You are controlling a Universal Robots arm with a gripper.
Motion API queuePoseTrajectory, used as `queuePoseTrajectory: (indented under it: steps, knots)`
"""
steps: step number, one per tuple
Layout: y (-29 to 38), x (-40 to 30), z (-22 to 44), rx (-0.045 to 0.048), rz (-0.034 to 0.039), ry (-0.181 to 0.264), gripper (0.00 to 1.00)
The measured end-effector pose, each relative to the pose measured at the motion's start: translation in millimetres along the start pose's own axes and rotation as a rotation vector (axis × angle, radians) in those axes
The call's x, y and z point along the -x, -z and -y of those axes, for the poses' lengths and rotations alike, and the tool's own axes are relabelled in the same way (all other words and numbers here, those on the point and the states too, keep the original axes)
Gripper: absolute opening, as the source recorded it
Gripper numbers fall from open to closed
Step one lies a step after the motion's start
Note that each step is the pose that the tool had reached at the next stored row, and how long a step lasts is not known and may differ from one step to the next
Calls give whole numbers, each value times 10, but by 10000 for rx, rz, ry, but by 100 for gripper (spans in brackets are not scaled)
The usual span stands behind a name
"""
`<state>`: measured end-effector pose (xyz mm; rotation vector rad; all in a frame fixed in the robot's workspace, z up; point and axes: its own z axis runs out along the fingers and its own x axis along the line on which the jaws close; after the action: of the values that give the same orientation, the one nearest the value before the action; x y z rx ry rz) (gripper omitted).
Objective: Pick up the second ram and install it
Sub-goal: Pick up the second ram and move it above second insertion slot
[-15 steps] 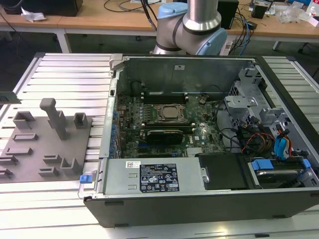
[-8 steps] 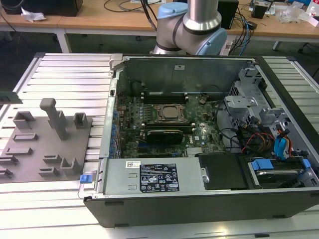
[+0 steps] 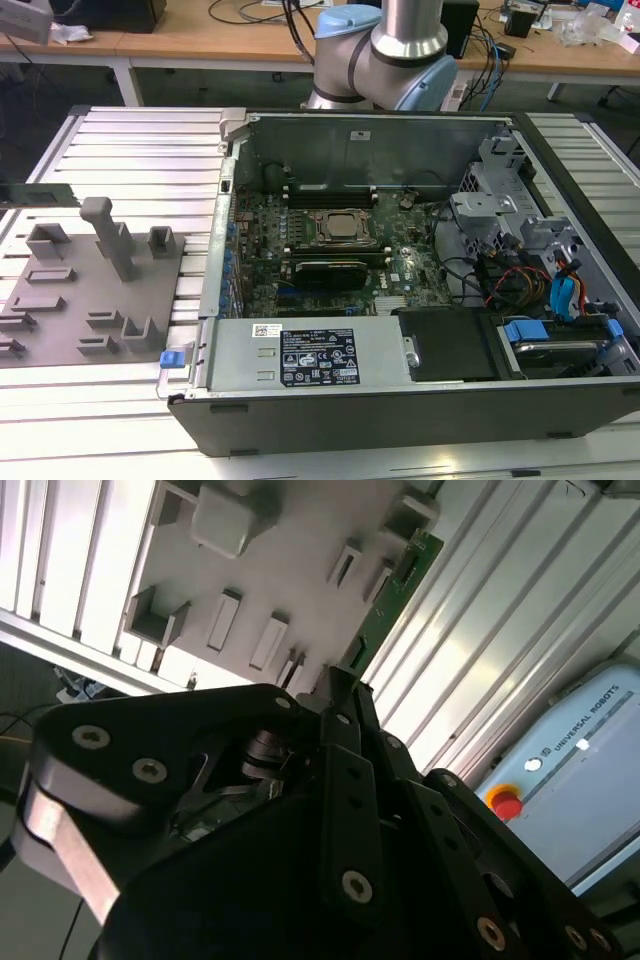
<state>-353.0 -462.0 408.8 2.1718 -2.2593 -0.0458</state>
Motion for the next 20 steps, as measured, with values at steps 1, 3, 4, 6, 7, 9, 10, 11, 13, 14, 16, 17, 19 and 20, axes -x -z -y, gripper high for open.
queuePoseTrajectory:
  steps: [1,3,4,6,7,9,10,11,13,14,16,17,19,20]
  knots:
    - [2,5,57,1,-1,0,14]
    - [4,14,172,0,0,2,14]
    - [6,16,201,2,-1,1,14]
    - [7,21,273,1,-1,1,14]
    - [9,27,352,1,0,0,14]
    - [12,33,452,2,-1,1,14]
    - [13,37,510,2,0,0,14]
    - [14,40,552,2,-1,0,14]
    - [17,45,646,3,-1,1,14]
    - [18,47,680,3,-1,2,14]
    - [19,52,735,2,0,0,14]
    - [20,54,762,3,-1,1,14]
    - [23,66,893,3,-1,1,14]
    - [23,69,923,2,0,2,14]
